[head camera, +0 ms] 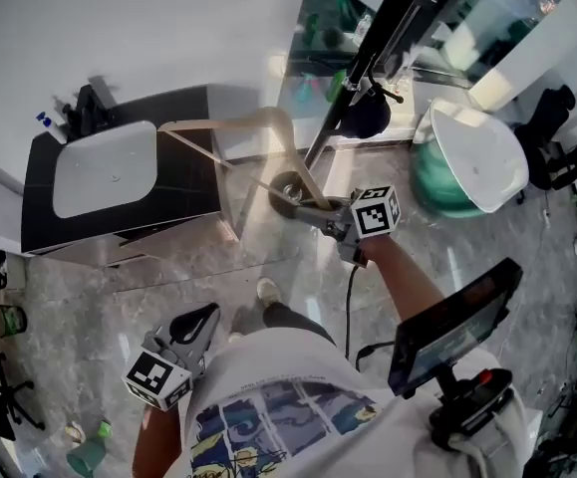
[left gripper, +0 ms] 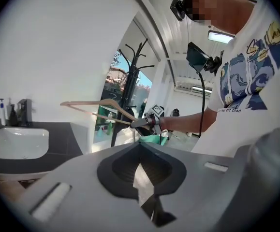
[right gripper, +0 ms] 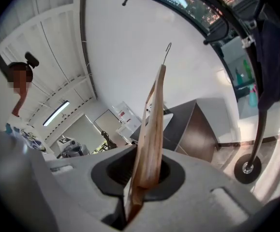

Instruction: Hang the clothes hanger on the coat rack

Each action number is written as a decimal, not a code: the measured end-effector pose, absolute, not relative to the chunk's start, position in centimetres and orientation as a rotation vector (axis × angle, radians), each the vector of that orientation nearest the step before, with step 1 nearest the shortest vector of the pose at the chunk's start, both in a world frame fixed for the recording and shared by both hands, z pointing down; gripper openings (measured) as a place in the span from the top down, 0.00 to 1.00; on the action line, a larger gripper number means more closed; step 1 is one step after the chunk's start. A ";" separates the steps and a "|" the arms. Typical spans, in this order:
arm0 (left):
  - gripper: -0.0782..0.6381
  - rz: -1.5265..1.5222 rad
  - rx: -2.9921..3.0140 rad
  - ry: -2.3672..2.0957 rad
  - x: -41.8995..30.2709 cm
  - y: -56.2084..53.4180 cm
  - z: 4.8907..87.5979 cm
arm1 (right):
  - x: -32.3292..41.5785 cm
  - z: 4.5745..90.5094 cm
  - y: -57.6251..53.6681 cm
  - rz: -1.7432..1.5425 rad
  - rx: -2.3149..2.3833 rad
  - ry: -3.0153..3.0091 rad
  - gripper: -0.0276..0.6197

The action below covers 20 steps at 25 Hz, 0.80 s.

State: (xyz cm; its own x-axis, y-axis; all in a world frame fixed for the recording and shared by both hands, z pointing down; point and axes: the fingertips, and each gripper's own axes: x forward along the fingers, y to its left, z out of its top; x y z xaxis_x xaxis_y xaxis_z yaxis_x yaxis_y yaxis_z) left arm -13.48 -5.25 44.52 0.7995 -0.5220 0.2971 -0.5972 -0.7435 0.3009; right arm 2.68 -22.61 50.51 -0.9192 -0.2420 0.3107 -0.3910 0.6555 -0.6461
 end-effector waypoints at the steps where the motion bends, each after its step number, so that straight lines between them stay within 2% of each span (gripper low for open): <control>1: 0.89 0.265 2.619 -0.813 -13.2 -4.9 44.7 | 3.4 49.3 -22.0 1.107 0.539 -2.686 0.91; 10: 0.89 0.247 2.718 -0.603 -9.3 -5.0 44.1 | 10.9 37.2 -19.7 0.903 0.758 -2.782 0.91; 20: 0.89 0.194 2.736 -0.607 -7.3 -9.5 42.9 | 18.7 29.3 -25.2 0.648 0.924 -2.758 0.91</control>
State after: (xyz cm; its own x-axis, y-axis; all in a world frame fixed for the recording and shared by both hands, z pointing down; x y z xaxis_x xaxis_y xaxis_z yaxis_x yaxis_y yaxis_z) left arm -7.33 -9.52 42.94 0.8998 -0.3870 0.2013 -0.4320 -0.8545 0.2885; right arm 18.72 -25.24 29.33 -0.7960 -0.5350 0.2831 -0.6051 0.7152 -0.3497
